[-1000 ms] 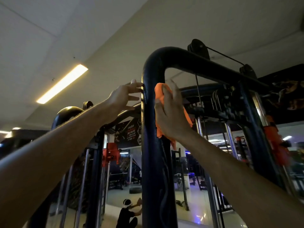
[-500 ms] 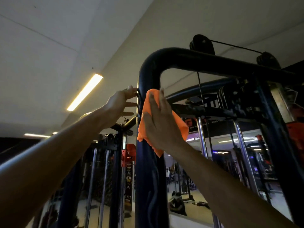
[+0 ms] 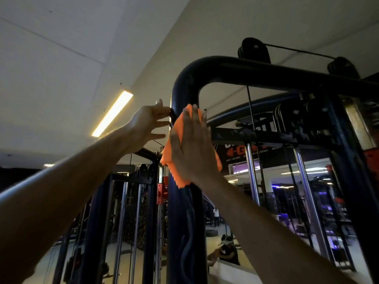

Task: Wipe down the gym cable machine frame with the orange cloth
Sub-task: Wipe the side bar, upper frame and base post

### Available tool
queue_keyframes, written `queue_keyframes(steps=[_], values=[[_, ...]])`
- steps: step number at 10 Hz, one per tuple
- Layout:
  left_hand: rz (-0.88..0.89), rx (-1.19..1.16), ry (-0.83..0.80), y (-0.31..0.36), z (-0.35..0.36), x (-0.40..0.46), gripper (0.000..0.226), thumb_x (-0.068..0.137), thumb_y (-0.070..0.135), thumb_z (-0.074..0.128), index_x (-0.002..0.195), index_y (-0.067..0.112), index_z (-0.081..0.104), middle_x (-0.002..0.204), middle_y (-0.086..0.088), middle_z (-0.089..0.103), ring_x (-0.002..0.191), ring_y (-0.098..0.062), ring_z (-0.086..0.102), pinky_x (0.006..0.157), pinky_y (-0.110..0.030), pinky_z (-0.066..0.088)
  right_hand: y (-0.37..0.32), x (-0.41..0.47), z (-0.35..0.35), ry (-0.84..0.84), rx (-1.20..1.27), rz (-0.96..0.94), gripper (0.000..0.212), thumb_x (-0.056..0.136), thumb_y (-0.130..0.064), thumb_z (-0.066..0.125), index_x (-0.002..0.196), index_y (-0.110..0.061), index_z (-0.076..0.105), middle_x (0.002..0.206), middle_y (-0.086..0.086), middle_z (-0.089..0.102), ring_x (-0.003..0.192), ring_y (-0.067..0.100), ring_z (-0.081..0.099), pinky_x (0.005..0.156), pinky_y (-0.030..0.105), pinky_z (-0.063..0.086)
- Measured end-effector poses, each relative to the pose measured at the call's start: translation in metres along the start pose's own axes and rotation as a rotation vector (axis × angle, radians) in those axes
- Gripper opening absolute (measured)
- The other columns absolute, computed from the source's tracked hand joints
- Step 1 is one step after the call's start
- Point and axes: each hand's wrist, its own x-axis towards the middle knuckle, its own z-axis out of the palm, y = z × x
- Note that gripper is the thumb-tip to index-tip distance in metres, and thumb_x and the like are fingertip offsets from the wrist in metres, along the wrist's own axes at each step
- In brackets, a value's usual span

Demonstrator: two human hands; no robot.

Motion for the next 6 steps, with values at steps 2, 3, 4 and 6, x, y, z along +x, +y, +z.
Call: queue_keyframes(steps=[2, 3, 4, 6], values=[[-0.005, -0.089, -0.039, 0.004, -0.007, 0.017, 0.065, 0.114, 0.057, 0.029, 0.158, 0.014, 0.050, 0.161, 0.001, 0.051, 0.146, -0.029, 0.047, 0.112, -0.054, 0.041, 0.006, 0.041, 0.001, -0.015, -0.064, 0.001, 0.069, 0.116, -0.051, 0.022, 0.174, -0.023, -0.003, 0.183, 0.003, -0.011, 0.168, 0.030, -0.010, 0.136, 0.055, 0.001], [-0.011, -0.137, -0.060, 0.005, -0.012, 0.026, 0.068, 0.112, 0.062, 0.027, 0.155, 0.017, 0.054, 0.157, 0.006, 0.055, 0.143, -0.025, 0.051, 0.110, -0.052, 0.045, -0.002, 0.088, -0.007, -0.025, -0.032, 0.035, 0.069, 0.117, -0.048, 0.027, 0.175, -0.022, -0.001, 0.182, 0.004, -0.011, 0.168, 0.031, -0.009, 0.136, 0.058, 0.006], [0.008, -0.168, -0.077, -0.001, -0.013, 0.026, 0.064, 0.113, 0.060, 0.028, 0.155, 0.019, 0.054, 0.163, 0.002, 0.050, 0.145, -0.028, 0.050, 0.095, -0.046, 0.050, -0.003, 0.057, -0.001, 0.011, -0.028, 0.002, 0.071, 0.117, -0.052, 0.025, 0.174, -0.025, -0.008, 0.182, -0.001, -0.014, 0.168, 0.024, -0.012, 0.136, 0.053, 0.001], [0.036, -0.213, -0.111, -0.016, -0.010, 0.017, 0.046, 0.115, 0.046, 0.035, 0.151, 0.027, 0.056, 0.169, 0.003, 0.041, 0.144, -0.029, 0.048, 0.097, -0.049, 0.047, 0.006, 0.003, 0.000, -0.058, -0.026, 0.021, 0.070, 0.115, -0.056, 0.021, 0.173, -0.034, -0.013, 0.180, -0.012, -0.020, 0.166, 0.016, -0.017, 0.135, 0.047, 0.002]])
